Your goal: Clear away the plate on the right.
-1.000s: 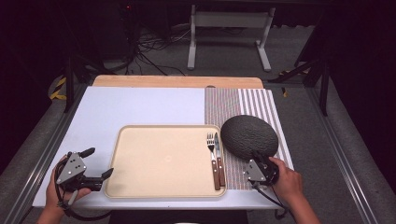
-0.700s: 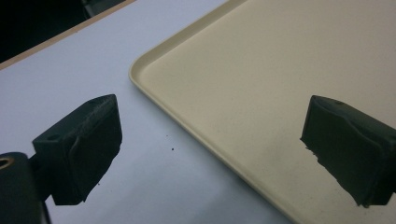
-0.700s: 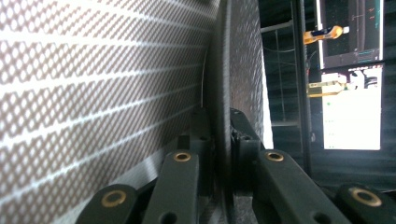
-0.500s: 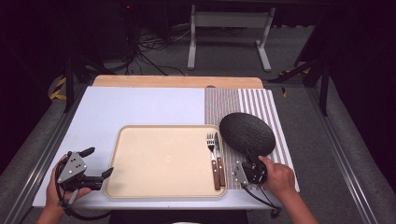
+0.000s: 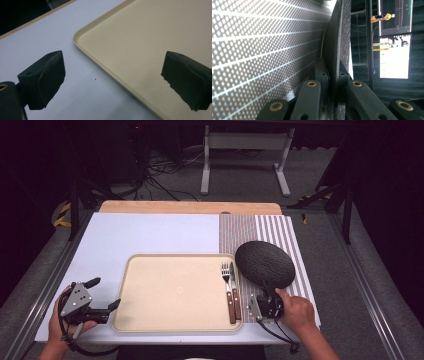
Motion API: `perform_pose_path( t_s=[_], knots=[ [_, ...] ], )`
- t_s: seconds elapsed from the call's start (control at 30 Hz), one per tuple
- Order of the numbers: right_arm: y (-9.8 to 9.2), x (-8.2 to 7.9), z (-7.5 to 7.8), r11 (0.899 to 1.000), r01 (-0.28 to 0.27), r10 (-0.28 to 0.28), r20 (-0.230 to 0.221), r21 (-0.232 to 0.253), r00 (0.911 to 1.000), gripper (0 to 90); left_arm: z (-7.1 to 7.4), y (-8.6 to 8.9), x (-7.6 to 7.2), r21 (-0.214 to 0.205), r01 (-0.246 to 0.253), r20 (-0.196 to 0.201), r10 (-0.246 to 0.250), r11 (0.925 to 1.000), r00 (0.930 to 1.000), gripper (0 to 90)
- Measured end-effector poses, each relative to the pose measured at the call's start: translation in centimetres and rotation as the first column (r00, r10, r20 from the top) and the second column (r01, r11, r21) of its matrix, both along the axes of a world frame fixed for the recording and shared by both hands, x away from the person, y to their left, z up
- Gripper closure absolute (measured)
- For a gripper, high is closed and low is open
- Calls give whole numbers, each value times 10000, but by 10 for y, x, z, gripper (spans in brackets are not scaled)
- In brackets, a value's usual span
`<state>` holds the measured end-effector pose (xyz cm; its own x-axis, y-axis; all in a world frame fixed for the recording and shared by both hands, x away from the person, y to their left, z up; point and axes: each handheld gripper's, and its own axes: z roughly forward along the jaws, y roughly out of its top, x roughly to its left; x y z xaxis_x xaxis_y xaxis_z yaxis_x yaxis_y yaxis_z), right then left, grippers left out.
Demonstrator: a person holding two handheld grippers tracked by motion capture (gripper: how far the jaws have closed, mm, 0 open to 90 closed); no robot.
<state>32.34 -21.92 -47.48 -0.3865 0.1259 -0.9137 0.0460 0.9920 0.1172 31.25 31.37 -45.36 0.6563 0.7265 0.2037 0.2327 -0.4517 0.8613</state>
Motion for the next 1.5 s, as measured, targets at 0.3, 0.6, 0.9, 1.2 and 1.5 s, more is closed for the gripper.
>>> perform_pose_path(
  t_s=[0.3,0.6,0.9,1.2,1.5],
  knots=[
    [-2,-1,1,9999,85,-89,337,140,9994,855,0,1,0,34,-28,39,28,10000,10000,57],
    [1,-5,15,9995,-2,-27,883,324,9961,855,1,1,0,80,-4,29,4,10000,10000,57],
    [14,-12,32,9970,-626,559,1372,447,9890,855,1,1,0,69,-64,41,63,10000,10000,57],
    [37,-23,42,9891,-1393,1302,1600,468,9785,855,1,1,-1,10,-51,40,51,10000,10000,56],
    [62,-31,40,9768,-2126,2068,1482,243,9671,855,2,2,-2,-82,54,110,-53,10000,9999,50]
  ],
)
